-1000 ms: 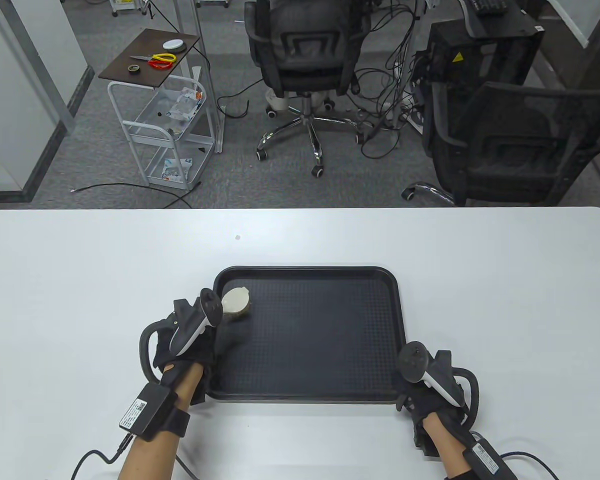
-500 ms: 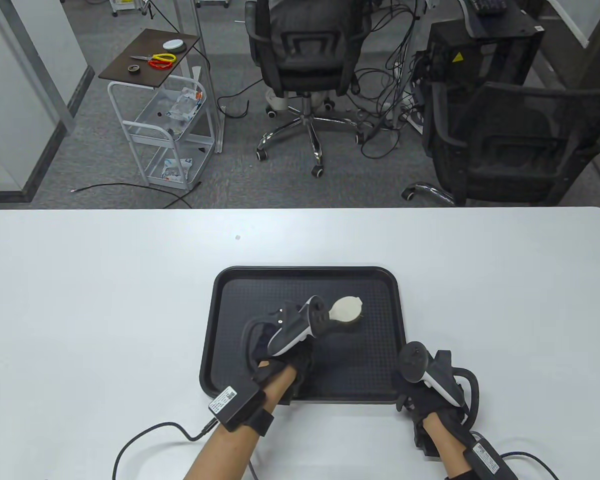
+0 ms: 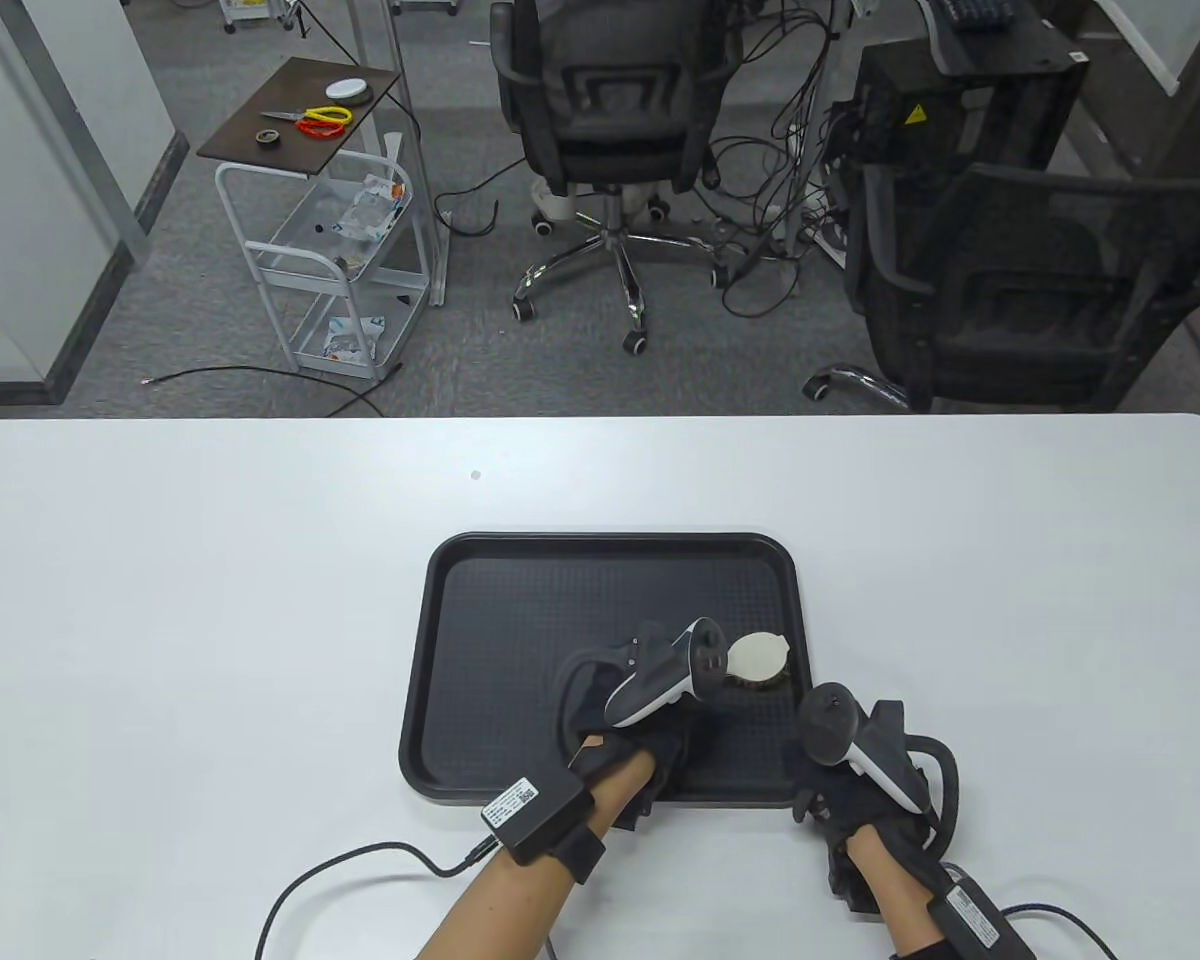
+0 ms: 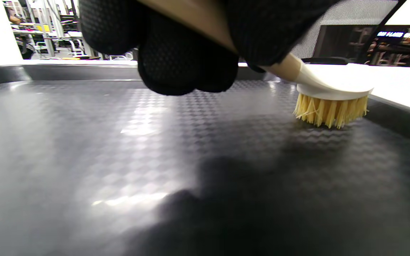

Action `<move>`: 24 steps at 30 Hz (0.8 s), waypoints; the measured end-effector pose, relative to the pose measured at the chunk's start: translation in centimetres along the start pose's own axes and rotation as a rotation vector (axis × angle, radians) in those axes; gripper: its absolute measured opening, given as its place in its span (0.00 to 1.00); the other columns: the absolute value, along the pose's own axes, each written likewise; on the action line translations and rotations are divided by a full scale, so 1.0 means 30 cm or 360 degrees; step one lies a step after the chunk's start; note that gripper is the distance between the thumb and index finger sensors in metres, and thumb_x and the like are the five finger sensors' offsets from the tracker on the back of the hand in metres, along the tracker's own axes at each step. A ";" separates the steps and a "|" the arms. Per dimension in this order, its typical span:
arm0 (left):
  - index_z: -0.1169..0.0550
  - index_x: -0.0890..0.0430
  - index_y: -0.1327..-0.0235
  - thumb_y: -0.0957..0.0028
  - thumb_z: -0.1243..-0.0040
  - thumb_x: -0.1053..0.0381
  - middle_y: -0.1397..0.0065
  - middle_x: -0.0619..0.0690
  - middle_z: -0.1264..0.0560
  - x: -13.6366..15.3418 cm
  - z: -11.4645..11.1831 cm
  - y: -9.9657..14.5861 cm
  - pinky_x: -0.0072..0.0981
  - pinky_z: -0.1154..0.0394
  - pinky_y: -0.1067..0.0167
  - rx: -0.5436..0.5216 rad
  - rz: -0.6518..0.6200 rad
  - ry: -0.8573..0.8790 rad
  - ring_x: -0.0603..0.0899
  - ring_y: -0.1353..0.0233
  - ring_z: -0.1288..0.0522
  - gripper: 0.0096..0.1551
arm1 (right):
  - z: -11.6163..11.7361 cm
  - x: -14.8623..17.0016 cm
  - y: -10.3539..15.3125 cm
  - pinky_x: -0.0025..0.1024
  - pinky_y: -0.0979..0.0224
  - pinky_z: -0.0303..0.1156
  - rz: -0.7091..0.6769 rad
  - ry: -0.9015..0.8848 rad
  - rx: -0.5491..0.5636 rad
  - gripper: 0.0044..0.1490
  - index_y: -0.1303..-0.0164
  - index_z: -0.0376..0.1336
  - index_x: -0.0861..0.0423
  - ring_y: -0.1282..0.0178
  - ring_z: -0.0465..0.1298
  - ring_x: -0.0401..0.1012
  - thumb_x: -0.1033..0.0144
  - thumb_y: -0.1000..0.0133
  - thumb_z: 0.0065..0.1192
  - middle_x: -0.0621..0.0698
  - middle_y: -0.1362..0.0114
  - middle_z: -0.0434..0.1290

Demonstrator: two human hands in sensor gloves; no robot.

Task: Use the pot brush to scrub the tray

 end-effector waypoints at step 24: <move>0.26 0.34 0.31 0.51 0.39 0.50 0.32 0.49 0.24 0.813 -0.021 0.223 0.54 0.32 0.33 0.0045 0.0766 0.0081 0.57 0.41 0.21 0.31 | 0.000 0.004 0.000 0.51 0.33 0.70 0.0007 -0.0014 0.0001 0.46 0.21 0.49 0.60 0.47 0.75 0.42 0.50 0.44 0.58 0.54 0.37 0.69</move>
Point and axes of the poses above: the tracker on the back of each hand, its own x axis roughly to the little-finger side, its own y axis roughly from the fingertips to the wrist, z = x × y, the point moved 1 cm from there along -y, roughly from the wrist to the fingertips
